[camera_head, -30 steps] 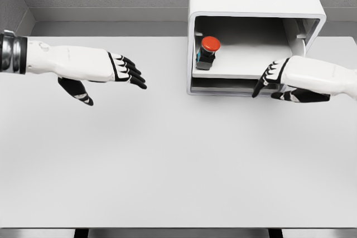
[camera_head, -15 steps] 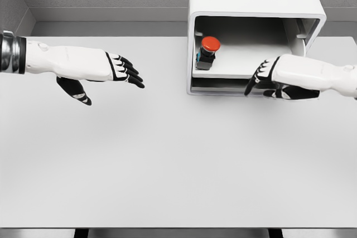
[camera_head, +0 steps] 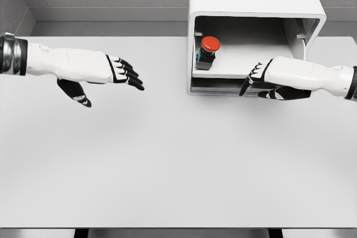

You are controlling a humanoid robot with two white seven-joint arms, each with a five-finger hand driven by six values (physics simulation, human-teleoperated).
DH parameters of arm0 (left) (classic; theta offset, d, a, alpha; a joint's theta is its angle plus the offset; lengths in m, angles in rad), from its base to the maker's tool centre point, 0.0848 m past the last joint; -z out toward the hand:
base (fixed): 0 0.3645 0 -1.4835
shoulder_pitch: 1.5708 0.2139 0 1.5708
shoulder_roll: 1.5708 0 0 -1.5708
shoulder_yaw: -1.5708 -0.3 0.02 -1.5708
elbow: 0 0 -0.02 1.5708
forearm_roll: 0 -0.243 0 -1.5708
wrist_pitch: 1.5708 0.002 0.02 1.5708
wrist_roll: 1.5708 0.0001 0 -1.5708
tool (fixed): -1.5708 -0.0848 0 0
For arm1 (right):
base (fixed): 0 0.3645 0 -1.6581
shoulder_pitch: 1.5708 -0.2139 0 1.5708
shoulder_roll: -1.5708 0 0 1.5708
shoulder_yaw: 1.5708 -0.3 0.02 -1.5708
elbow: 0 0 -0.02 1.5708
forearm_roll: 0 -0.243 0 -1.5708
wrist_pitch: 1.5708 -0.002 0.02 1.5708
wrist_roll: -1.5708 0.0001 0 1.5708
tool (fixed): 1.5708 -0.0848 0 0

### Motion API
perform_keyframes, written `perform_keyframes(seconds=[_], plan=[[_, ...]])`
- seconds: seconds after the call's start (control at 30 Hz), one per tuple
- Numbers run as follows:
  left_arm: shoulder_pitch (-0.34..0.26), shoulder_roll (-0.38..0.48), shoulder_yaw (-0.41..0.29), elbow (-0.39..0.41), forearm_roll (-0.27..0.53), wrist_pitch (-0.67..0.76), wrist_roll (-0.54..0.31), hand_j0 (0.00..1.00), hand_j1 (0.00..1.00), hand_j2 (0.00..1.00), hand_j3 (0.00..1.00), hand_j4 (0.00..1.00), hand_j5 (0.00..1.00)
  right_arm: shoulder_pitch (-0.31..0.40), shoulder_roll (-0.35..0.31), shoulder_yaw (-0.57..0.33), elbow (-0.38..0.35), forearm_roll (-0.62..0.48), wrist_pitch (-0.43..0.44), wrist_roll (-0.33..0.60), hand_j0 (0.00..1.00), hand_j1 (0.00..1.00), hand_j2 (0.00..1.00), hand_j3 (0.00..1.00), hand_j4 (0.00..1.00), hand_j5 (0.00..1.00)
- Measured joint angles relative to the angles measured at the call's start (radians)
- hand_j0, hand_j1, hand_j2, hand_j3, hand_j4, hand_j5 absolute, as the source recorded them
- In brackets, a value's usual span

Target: Slide open multi-storey tabletop storage cabinets and put open load switch and slide close multi-storey tabletop storage cabinets

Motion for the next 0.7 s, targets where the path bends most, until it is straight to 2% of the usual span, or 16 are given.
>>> perform_keyframes(seconds=[0.7], plan=[[0.0, 0.0, -0.014, 0.0, -0.029, 0.0, 0.0, 1.0, 1.0, 1.0, 1.0, 1.0, 1.0, -0.037, 0.033, 0.006, 0.082, 0.003, 0.0, 0.0, 0.6, 0.6, 0.6, 0.6, 0.6, 0.6]])
